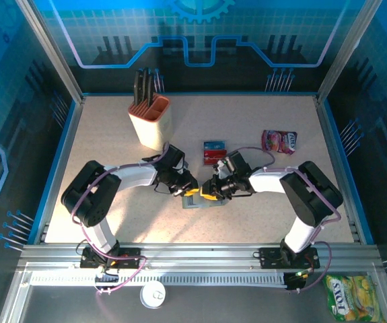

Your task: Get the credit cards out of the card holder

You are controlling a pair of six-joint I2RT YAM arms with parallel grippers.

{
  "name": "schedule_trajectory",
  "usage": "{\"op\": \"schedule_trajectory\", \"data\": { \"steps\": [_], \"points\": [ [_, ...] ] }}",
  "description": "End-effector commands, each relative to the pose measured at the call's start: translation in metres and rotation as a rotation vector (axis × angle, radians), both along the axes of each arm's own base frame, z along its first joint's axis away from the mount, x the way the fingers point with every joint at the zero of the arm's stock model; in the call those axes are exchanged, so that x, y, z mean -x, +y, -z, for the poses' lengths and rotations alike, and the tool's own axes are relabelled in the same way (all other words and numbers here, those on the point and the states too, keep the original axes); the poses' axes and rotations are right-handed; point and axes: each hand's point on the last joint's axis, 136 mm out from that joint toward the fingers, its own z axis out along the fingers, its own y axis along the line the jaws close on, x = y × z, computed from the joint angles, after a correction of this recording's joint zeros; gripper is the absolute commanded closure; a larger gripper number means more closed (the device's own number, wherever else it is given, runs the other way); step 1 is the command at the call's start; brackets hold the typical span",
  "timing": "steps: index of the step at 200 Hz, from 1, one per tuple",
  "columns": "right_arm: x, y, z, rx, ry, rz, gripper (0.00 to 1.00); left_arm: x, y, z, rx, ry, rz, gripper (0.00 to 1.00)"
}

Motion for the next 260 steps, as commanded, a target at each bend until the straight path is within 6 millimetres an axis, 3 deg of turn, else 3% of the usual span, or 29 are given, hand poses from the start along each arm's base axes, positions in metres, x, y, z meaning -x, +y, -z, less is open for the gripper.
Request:
{"op": "schedule_trajectory", "data": {
  "steps": [1,118,162,196,260],
  "points": [
    [-0.008,-0.014,-0.013,0.036,-0.038,0.021,0.74,0.0,-0.007,-0.013,0.02,0.002,0.013,0.81],
    [-0.014,-0.052,-0.036,0.038,-0.084,0.066,0.73,-0.003,-0.044,-0.008,0.014,0.013,0.059,0.83],
    [-0.013,-0.063,-0.042,0.032,-0.094,0.082,0.73,-0.006,-0.061,-0.003,0.011,0.021,0.083,0.77],
    [-0.012,-0.066,-0.041,0.032,-0.089,0.084,0.73,-0.009,-0.068,-0.005,0.014,0.021,0.092,0.71],
    [-0.019,-0.062,-0.047,0.019,-0.09,0.09,0.73,-0.017,-0.071,-0.018,0.01,0.004,0.112,0.69]
  ]
}}
